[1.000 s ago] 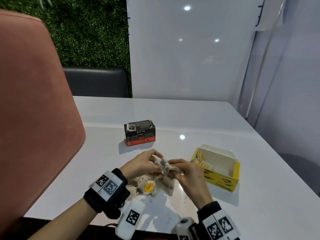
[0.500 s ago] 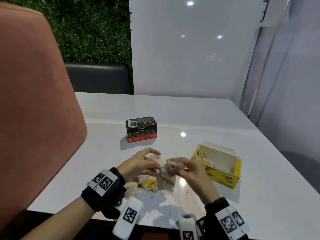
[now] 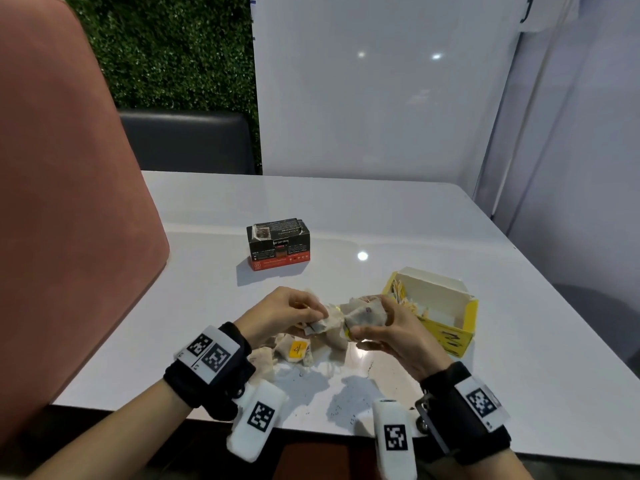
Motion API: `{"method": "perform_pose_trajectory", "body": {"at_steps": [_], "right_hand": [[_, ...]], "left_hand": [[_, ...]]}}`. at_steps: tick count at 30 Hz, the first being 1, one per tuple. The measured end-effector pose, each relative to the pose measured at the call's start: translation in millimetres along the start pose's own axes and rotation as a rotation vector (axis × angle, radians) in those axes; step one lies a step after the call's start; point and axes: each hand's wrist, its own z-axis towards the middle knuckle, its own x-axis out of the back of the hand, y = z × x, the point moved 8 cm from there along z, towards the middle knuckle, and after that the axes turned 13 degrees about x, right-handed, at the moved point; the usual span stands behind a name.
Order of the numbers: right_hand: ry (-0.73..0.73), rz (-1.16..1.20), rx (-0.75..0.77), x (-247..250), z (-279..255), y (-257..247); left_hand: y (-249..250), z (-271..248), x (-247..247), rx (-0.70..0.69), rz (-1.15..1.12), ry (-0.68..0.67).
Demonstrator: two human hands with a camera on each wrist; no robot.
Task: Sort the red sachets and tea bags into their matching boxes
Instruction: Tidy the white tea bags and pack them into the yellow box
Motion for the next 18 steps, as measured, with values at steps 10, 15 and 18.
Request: {"method": "perform_pose_trajectory", "body": {"at_steps": [10,15,18], "right_hand": [[0.140,0.087,0.104,0,1,-5],[0.111,-0.163,0.152,2,2,-11],[0.135,-0.226,0.199,13,1,-15]], "left_hand": [[6,-4,-10,-0.056,0.003,0.093],[-2,0,-3,-0.010,0.029,0.111],[-5,1,3,0.025,0.035,0.098]]}}
